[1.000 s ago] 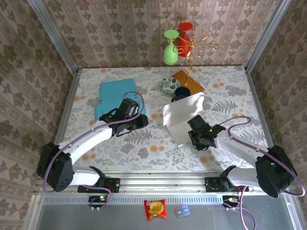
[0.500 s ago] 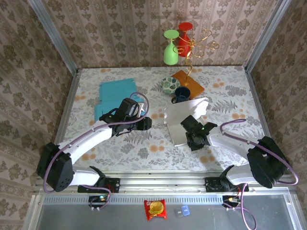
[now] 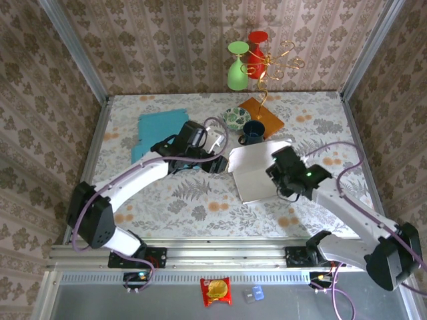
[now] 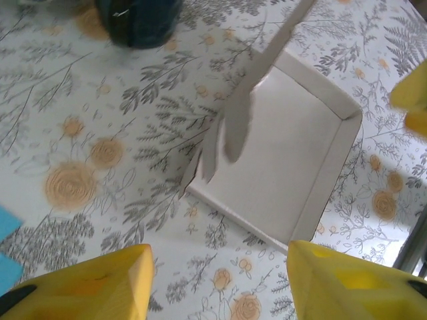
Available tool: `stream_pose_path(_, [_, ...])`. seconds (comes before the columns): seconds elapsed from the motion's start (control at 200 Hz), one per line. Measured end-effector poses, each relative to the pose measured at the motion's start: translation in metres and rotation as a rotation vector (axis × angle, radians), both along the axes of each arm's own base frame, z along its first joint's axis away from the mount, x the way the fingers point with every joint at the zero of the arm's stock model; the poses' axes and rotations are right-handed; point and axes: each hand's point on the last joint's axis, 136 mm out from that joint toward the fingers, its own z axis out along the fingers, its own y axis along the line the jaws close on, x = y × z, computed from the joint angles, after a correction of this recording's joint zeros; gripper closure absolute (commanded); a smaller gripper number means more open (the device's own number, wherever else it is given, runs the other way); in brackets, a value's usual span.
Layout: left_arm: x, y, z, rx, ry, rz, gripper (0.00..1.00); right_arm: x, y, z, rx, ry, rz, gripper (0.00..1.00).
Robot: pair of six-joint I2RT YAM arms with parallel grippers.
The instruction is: Fold the paper box
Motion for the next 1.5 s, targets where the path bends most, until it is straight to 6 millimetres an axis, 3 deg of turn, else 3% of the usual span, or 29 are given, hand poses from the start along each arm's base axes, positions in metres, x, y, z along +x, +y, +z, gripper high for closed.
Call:
stream_pose_path(0.17, [0.001,-0.016,-0.01,0.062,-0.017,-0.069,0.42,0.03,-0.041,0.058,-0.214,-0.118,0.285,0.38])
stream_pose_path(0.3, [0.005,-0.022,-0.024,0.121,-0.016,-0.098,0.42,0.043,-0.058,0.078,-0.342,-0.117,0.456,0.34])
stream_pose_path(0.4, [0.008,-0.026,-0.036,0.16,-0.011,-0.118,0.44,0.054,-0.06,0.072,-0.376,-0.079,0.566,0.34])
stream_pose_path(0.55, [0.014,-0.03,-0.048,0.205,-0.007,-0.139,0.49,0.062,-0.054,0.044,-0.391,-0.004,0.727,0.35])
stream_pose_path(0.76, [0.019,-0.036,-0.056,0.246,-0.007,-0.172,0.67,0.075,-0.052,0.019,-0.419,0.059,0.854,0.37])
stream_pose_path(0.925, [0.017,-0.034,-0.058,0.263,-0.005,-0.188,0.74,0.093,-0.052,0.018,-0.449,0.046,0.892,0.38])
stream_pose_path(1.285, [0.016,-0.032,-0.065,0.295,-0.006,-0.227,0.85,0.094,-0.053,0.022,-0.461,0.026,0.904,0.43])
stream_pose_path(1.5, [0.014,-0.033,-0.065,0.297,-0.024,-0.265,1.0,0.094,-0.051,0.034,-0.463,-0.027,0.899,0.43])
